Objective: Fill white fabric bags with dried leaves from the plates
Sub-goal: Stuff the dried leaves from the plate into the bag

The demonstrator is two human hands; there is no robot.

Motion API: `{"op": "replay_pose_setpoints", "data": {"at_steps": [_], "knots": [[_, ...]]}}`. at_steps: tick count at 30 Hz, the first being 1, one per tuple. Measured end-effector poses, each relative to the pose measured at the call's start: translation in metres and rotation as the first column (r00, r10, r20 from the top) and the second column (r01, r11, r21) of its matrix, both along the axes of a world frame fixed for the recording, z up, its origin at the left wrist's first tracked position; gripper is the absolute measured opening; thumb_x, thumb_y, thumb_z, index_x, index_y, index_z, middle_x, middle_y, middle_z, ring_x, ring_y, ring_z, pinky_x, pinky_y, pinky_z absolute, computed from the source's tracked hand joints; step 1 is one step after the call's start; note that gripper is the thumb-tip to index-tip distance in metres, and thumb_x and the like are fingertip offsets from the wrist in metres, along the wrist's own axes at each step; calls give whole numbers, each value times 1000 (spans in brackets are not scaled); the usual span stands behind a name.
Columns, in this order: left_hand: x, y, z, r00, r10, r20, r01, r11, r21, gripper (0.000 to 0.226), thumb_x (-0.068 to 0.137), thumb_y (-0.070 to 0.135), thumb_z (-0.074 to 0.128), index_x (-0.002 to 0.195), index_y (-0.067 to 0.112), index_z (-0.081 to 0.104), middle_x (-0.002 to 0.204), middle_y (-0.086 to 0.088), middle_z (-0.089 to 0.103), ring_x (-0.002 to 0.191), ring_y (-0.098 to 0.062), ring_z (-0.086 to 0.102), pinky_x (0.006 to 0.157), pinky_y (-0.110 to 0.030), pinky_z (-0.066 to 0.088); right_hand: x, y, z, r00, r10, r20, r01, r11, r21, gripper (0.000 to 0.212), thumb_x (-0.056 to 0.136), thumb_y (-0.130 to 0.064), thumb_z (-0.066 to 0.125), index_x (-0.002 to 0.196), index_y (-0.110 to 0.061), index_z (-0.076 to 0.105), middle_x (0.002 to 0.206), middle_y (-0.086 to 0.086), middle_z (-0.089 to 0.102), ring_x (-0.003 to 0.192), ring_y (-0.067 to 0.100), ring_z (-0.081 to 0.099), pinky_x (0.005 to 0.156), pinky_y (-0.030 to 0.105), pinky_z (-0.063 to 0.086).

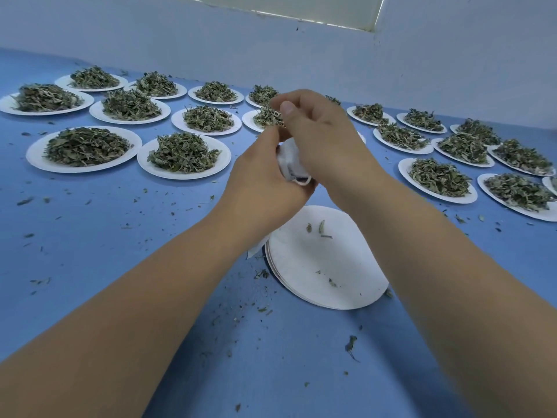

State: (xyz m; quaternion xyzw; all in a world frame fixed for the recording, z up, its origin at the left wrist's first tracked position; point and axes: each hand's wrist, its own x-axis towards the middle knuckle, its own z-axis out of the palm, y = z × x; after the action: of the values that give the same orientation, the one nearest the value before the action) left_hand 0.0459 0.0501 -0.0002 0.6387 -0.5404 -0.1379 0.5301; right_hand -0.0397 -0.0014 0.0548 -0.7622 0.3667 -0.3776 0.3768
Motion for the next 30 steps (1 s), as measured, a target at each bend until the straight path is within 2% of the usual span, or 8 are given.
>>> {"op": "replay_pose_setpoints", "data": {"at_steps": [4,7,11,17,19,23,25,30], "knots": [[2,0,1,998,-23,57,22,999,24,28,78,26,76,80,37,50,70,29,62,69,17,55,53,-3,37,-10,7,2,972,126,-198,-121,992,40,46,105,-60,29,127,-35,61,81,-8,72,64,-24,54,69,16,36],[2,0,0,990,23,137,-31,998,56,24,79,28,70,77,32,47,67,15,57,67,15,52,52,-7,36,-17,12,4,962,201,-184,-207,978,-16,53,102,-67,20,134,-40,52,119,24,65,84,-28,55,70,1,37],[1,-1,-3,986,28,163,-41,996,78,25,80,29,67,73,24,43,58,10,52,54,5,48,47,-11,34,-18,14,5,950,239,-200,-248,969,-23,50,99,-72,21,135,-50,49,133,16,59,106,-14,35,65,9,44],[7,-4,-5,982,89,164,-112,985,132,23,79,40,68,76,27,49,64,10,54,58,-2,50,51,-26,31,-22,12,13,976,206,-65,-207,978,1,29,105,-31,44,130,-40,57,116,-28,59,92,-22,53,90,19,41],[8,-5,-7,981,110,158,-130,984,123,23,78,41,69,76,29,50,65,12,55,59,1,51,51,-25,30,-23,10,13,981,194,19,-195,975,109,35,101,-15,46,127,-33,61,126,-19,58,103,-9,54,102,28,42],[7,-4,-7,981,107,164,-124,988,98,22,79,41,71,87,27,56,76,11,58,72,-1,54,55,-23,33,-26,16,16,936,133,325,-239,920,310,32,101,-2,47,123,-15,65,76,-3,61,87,15,65,111,39,44],[7,-3,-7,983,97,155,-113,988,101,26,79,43,71,93,25,59,80,12,60,75,1,55,56,-19,36,-30,14,16,883,81,462,-263,901,344,33,97,8,45,116,-11,66,88,4,68,103,21,69,110,34,47],[8,-2,-4,993,104,55,-109,990,86,26,79,39,74,101,30,64,88,18,64,80,5,58,61,-16,42,-50,8,5,996,-88,13,89,995,-48,37,85,5,50,95,-21,74,97,-5,77,89,8,69,65,19,51]]}}
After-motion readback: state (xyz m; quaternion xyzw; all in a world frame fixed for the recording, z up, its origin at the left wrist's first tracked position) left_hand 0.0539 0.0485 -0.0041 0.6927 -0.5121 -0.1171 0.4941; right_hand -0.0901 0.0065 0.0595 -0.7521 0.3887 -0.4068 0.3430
